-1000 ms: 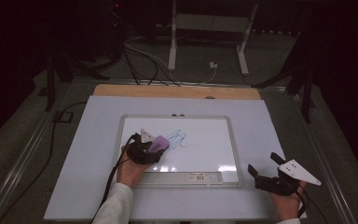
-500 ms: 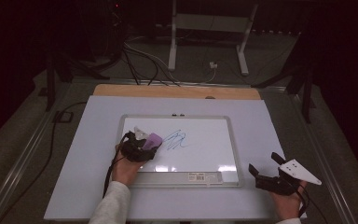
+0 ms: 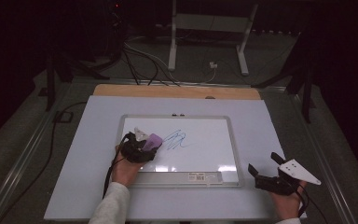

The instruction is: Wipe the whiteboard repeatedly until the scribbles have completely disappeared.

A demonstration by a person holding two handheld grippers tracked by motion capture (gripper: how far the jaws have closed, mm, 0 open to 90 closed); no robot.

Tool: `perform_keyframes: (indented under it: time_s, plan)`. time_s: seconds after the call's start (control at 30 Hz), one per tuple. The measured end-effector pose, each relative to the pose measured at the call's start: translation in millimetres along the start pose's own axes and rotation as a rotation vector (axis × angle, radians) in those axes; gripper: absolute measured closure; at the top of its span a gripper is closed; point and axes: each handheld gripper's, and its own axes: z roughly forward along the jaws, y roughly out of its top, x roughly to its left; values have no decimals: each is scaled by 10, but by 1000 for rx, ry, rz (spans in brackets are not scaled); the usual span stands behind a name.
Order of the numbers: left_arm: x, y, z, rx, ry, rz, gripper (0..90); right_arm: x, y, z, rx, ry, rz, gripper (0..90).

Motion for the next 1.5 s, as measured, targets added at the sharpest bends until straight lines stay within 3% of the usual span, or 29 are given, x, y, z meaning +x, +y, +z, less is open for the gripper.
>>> perform_keyframes:
  time_s: [0.1,0.3,0.4,0.47,0.73,0.83,0.9,1.0,1.1,1.27,1.33,1.4,1.5]
  plan:
    - [-98,1,10,-3,-22,9,417,0,2,-3,-1,0,-2,7]
    - [-308,9,2,1,-58,74,417,18,3,8,3,4,-5,7]
    - [-321,18,7,0,-45,84,417,22,4,6,3,2,-9,7]
    - [-310,30,13,3,-14,90,417,18,4,3,4,1,-6,7]
    - [-85,75,56,11,99,29,417,-8,-2,-5,2,-3,3,7]
    - [-62,87,73,7,102,9,417,-7,0,-6,0,-3,3,7]
    - [-88,98,76,13,109,21,417,-1,1,-2,2,-1,0,7]
    - [-159,108,89,10,74,30,418,8,0,6,5,2,1,7]
    - [-312,123,107,2,24,70,418,13,1,7,5,3,1,7]
    - [-578,167,124,9,-23,126,417,13,1,8,5,4,1,7]
    - [-624,187,133,12,-2,149,417,10,1,7,5,3,1,7]
    - [-600,202,147,15,11,131,418,3,1,2,2,3,-1,7]
    - [-485,212,149,26,72,101,418,-6,2,-8,0,0,3,7]
